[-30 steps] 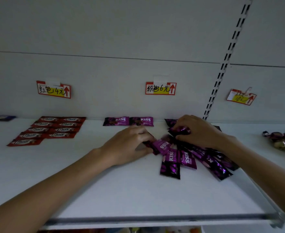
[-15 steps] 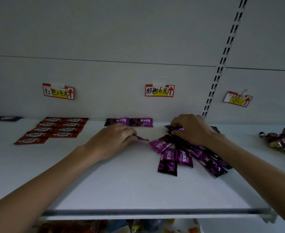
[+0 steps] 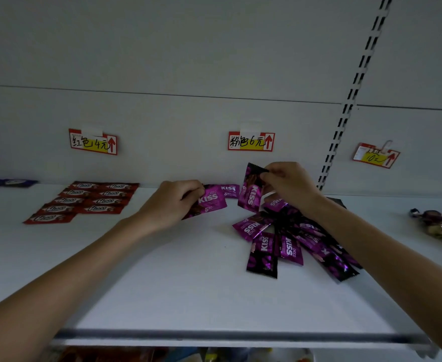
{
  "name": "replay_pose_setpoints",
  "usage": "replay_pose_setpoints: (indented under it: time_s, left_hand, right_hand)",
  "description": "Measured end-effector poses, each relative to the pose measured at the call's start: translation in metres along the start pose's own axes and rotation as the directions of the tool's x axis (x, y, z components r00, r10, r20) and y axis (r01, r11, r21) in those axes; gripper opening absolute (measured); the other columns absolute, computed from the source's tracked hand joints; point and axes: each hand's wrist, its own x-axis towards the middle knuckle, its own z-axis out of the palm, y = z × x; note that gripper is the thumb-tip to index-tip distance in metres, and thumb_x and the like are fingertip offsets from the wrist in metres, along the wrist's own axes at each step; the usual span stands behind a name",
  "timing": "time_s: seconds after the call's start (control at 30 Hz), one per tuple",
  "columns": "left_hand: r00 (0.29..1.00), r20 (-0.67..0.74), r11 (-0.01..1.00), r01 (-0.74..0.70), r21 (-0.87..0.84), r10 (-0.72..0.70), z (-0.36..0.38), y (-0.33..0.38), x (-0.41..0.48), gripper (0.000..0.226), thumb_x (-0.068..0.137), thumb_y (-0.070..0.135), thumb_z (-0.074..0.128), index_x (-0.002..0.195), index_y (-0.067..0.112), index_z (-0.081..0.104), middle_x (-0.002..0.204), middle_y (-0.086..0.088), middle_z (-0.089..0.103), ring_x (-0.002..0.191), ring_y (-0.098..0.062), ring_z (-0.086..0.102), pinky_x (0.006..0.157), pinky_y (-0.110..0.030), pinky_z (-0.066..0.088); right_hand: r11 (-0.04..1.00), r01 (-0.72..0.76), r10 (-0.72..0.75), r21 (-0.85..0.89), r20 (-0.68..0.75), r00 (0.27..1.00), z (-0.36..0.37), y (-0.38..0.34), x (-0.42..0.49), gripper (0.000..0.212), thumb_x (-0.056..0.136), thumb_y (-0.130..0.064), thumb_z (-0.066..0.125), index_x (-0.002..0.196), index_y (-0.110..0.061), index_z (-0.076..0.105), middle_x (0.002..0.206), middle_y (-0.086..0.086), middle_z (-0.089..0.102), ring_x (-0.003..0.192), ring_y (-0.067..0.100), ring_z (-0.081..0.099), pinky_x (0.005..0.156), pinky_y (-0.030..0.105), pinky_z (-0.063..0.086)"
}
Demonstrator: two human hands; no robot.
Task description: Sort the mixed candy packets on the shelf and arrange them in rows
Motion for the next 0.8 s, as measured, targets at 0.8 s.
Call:
replay_pose_setpoints:
  time_s: [0.8]
  left_hand:
    - [0.992, 0.101, 0.969, -0.102, 0.227, 0.081, 0.003, -0.012, -0.005, 0.029, 0.084, 0.032, 0.065, 0.112, 0.024, 0.063, 0.116, 0.005, 0.054, 0.11, -0.01, 0.042, 0.091, -0.026, 0.036]
  right_hand:
    - [0.699, 0.229, -0.267, -0.677, 0.05, 0.962, 0.0, 0.034, -0.004, 0.013, 0.087, -0.025, 0.061, 0.094, -0.015, 0.062, 0.093, 0.001, 0.061, 0.085, 0.018, 0.056, 0.069, 0.026, 0.039]
